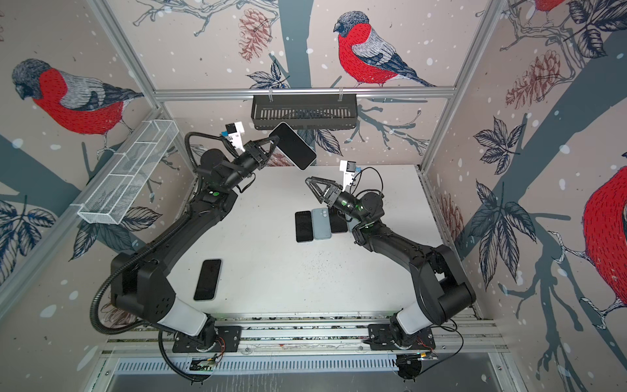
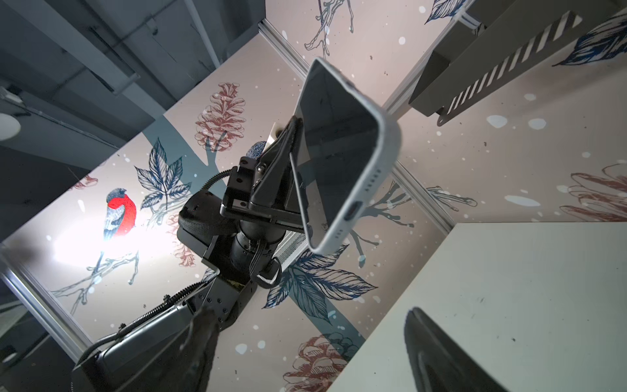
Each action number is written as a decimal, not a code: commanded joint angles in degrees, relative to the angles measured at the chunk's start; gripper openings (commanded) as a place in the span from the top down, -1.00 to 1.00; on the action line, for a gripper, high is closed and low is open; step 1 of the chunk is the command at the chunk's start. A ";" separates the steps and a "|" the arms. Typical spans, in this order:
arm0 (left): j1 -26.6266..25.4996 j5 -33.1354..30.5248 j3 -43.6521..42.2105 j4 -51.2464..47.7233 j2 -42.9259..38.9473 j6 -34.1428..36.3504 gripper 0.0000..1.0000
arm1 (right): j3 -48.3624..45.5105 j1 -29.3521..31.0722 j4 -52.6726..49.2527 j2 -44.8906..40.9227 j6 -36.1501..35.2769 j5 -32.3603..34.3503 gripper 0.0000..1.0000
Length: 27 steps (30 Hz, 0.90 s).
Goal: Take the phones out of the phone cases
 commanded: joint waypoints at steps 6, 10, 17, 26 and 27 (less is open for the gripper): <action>-0.75 -3.13 -1.89 6.83 -1.34 -2.98 1.00 | 4.44 0.82 13.09 5.04 8.85 -0.99 -0.45; -0.87 -3.35 -2.02 6.88 -1.43 -2.70 1.00 | 6.12 1.17 13.85 6.75 10.07 -1.50 -0.26; -1.04 -2.93 -2.06 8.28 -1.17 -3.28 1.00 | 7.46 1.33 14.85 8.64 11.47 -2.11 -0.11; -1.12 -2.01 -1.90 9.34 -0.77 -3.97 1.00 | 8.85 1.41 14.91 10.08 11.82 -2.12 0.14; -1.16 -1.96 -1.97 9.44 -0.73 -4.03 1.00 | 9.07 1.44 14.74 10.22 11.82 -2.18 0.19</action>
